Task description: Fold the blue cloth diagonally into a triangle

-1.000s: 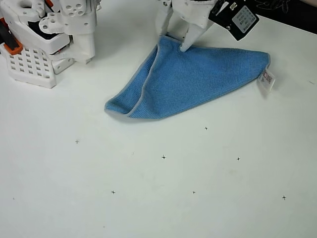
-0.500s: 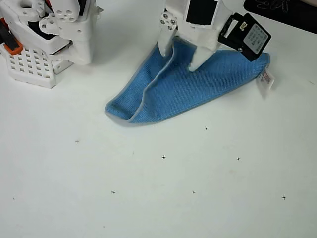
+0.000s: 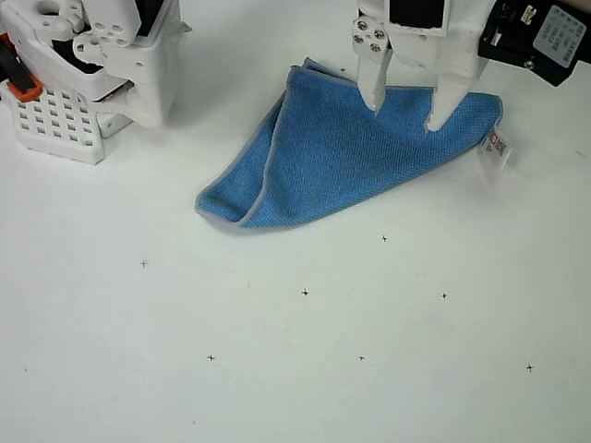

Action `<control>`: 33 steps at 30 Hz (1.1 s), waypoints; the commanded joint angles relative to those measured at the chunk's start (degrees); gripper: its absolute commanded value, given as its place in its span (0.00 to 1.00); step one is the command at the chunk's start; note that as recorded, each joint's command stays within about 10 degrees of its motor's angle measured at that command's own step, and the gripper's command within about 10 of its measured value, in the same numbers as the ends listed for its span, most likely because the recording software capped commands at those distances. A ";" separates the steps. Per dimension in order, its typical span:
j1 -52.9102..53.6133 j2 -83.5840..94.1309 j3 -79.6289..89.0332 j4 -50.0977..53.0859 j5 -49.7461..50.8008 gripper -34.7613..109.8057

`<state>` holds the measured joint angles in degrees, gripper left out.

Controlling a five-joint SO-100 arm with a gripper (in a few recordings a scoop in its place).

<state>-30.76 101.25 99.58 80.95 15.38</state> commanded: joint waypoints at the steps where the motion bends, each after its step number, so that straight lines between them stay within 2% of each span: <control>1: 3.25 7.03 0.00 1.58 0.00 0.44; 10: 15.91 14.77 13.27 -0.09 -3.52 0.44; 16: 23.82 13.97 13.80 -0.79 -10.90 0.44; 24: 31.73 20.13 31.38 -13.45 -17.05 0.44; 33: 36.83 32.94 47.02 -16.35 -20.21 0.44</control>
<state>3.43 125.86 142.56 64.86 -2.55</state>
